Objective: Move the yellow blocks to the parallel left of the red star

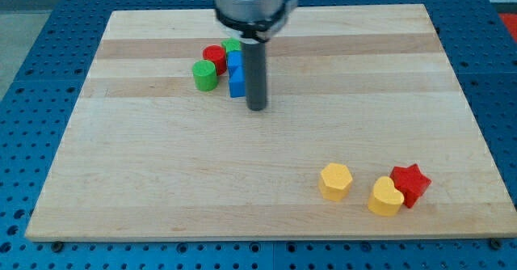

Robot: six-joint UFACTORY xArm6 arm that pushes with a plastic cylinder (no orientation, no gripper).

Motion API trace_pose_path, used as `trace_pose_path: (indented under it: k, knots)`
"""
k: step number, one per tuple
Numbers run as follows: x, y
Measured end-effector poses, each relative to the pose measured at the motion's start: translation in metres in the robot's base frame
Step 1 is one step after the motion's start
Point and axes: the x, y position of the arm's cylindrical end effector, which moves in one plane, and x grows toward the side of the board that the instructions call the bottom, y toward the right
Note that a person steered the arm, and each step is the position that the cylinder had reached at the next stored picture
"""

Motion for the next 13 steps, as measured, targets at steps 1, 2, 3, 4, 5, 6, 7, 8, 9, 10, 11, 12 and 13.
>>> trace_pose_path:
  k: [1,2,3,4,5,6,7,8,9,10,11,12,13]
  knots:
    - [0.002,0.079]
    - [0.011,0.175]
    - [0.046,0.261]
    - [0.106,0.308]
    - [0.168,0.327]
    - [0.185,0.319]
    - [0.185,0.261]
    - [0.179,0.193]
    - [0.16,0.132]
    - [0.138,0.088]
    - [0.137,0.086]
    - [0.136,0.108]
    - [0.126,0.133]
